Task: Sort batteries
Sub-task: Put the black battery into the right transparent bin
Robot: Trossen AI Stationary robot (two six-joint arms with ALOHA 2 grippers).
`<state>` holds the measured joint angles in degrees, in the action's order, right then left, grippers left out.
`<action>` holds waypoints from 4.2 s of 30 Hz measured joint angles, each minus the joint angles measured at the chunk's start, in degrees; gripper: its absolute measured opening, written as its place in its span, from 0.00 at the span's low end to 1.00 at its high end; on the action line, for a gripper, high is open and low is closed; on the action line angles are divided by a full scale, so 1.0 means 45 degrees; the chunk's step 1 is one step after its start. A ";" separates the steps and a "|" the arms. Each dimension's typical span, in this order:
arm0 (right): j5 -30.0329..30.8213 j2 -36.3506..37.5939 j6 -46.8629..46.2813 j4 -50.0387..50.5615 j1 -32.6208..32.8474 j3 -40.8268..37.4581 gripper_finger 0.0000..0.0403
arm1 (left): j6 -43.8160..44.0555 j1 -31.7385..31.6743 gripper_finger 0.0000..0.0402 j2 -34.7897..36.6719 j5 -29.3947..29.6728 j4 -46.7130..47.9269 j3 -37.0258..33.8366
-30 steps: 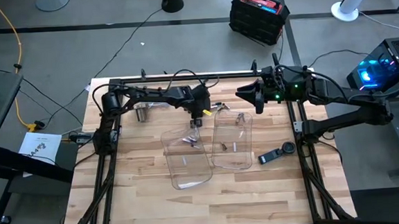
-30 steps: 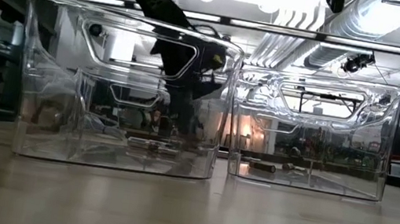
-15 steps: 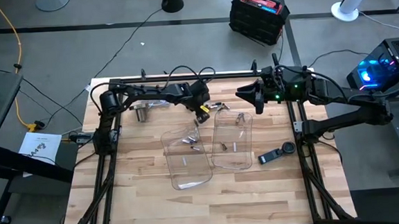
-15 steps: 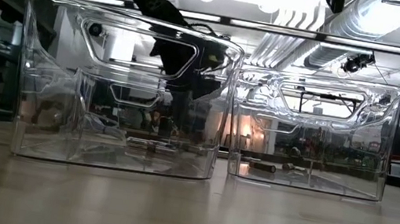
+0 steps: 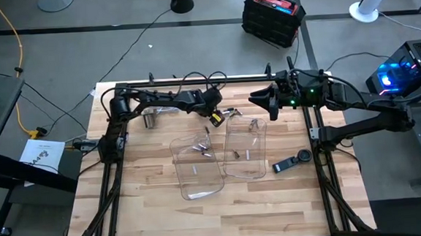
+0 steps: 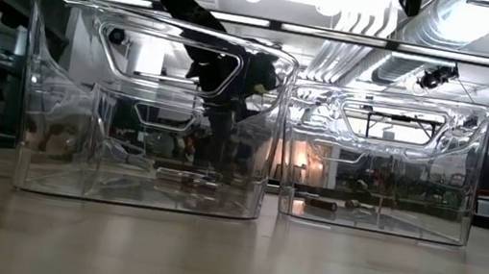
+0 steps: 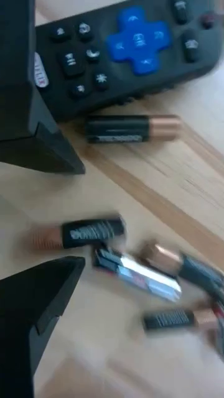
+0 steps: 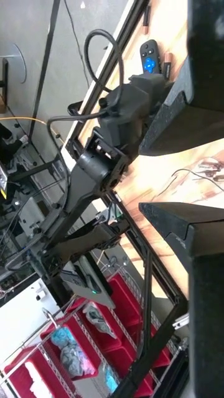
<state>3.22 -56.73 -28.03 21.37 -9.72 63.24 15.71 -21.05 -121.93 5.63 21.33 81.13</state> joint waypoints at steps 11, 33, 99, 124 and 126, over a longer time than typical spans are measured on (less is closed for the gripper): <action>-0.0005 0.0000 -0.0005 0.0243 0.0000 0.0000 0.31 | 0.0039 0.0496 0.41 -0.0370 0.1386 -0.0024 0.0047; -0.0121 0.0000 -0.0092 0.0848 0.0000 0.0000 0.31 | -0.3992 -0.0152 0.08 0.1880 -0.2491 0.2883 -0.0045; 0.0622 0.0000 -0.0914 -0.1374 -0.0010 0.0000 0.31 | -0.4927 -0.1836 0.57 -0.1880 -0.0701 0.3949 0.5199; 0.0572 0.0000 -0.1070 -0.1323 0.0000 0.0000 0.31 | -0.5304 -0.1506 0.23 -0.2599 -0.0239 0.5746 0.5293; 0.0533 0.0000 -0.1247 -0.1325 0.0000 0.0000 0.31 | -0.5656 -0.1434 0.18 -0.2604 0.0021 0.6063 0.5375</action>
<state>5.62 -56.73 -33.64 15.41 -9.72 63.24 -9.75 -27.51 -133.64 5.72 48.61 105.32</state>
